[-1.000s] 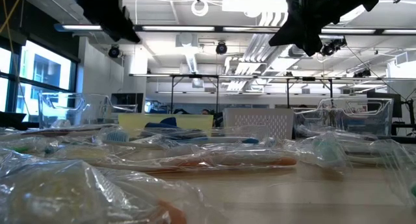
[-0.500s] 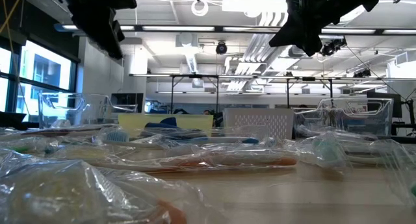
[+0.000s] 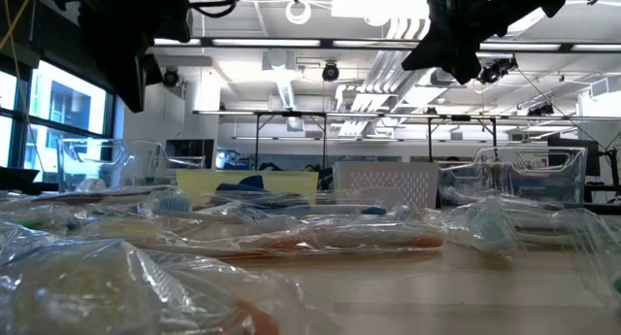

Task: Pick & Place Toothbrushes
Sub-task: Put the violet toothbrush into the right transparent bin

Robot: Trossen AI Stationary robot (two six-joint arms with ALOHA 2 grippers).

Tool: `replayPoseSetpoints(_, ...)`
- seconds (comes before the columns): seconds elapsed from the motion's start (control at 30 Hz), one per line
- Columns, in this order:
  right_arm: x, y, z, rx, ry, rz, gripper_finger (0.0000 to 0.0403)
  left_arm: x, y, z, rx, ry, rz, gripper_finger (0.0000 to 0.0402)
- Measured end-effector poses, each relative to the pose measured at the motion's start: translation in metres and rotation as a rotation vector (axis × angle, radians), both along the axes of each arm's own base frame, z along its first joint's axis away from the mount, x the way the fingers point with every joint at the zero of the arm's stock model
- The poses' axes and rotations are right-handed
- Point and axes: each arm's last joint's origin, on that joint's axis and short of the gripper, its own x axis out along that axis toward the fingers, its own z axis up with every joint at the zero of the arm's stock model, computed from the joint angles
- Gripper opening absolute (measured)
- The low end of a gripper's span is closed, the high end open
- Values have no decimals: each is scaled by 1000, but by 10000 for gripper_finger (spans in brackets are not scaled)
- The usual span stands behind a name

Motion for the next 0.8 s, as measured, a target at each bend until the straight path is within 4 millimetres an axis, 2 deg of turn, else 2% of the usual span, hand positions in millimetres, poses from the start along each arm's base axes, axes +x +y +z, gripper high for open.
replayPoseSetpoints(0.1, 0, 0, 0, 1, 2, 0, 2, 3, 0, -7, 4, 45, -1, 37)
replayPoseSetpoints(0.33, 0, 0, -1, 4, 9, 2, 2, 16, -1, -25, -6, 147, 37, 141)
replayPoseSetpoints(0.43, -1, 0, -1, 4, 12, 2, 2, 21, -2, -32, -28, 182, 60, 172)
replayPoseSetpoints(0.53, -1, 0, -1, 5, 13, 2, 2, 25, -3, -41, -36, 223, 71, 185)
replayPoseSetpoints(0.8, -1, 0, -2, 9, 19, 6, 2, 34, -4, -55, -58, 253, 66, 188)
